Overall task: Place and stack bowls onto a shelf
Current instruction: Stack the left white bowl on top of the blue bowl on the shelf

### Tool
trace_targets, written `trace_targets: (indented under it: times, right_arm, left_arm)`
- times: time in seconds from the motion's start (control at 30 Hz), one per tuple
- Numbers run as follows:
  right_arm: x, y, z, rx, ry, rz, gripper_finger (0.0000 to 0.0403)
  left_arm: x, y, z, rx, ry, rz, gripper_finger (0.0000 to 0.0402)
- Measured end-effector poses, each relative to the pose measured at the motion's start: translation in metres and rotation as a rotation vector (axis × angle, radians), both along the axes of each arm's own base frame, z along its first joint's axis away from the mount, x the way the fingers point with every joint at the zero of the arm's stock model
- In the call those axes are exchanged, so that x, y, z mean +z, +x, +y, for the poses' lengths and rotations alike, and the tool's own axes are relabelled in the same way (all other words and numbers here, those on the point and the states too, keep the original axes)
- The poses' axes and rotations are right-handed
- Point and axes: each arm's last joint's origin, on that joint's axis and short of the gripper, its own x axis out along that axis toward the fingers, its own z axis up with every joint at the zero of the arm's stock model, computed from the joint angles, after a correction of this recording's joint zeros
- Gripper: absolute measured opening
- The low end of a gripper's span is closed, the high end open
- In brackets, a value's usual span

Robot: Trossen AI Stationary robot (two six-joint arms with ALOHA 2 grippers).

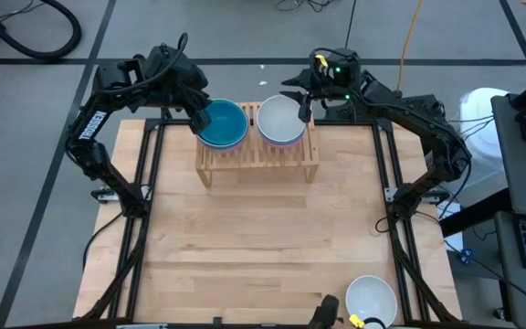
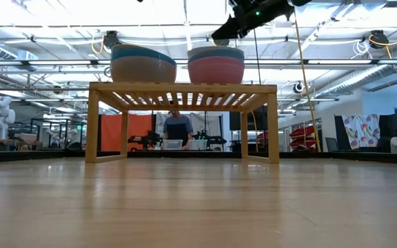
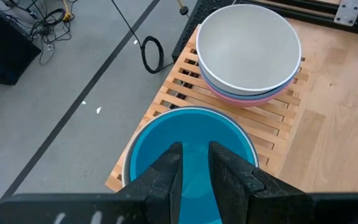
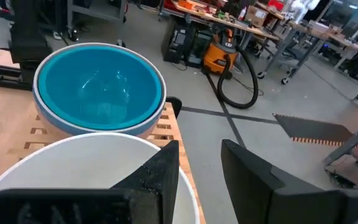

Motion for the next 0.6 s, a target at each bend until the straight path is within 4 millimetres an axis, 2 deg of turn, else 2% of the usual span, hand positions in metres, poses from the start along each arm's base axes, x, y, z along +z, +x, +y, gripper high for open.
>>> trace_targets:
  times: [0.27, 0.6]
  right_arm:
    - [-0.004, 0.004, 0.000, 0.072, 0.037, -0.011, 0.0116]
    - [-0.027, 0.021, -0.013, 0.061, 0.103, 0.015, 0.0116]
  left_arm:
    - [0.000, 0.000, 0.000, 0.000, 0.000, 0.000, 0.0083]
    - [0.000, 0.000, 0.000, 0.000, 0.000, 0.000, 0.0083]
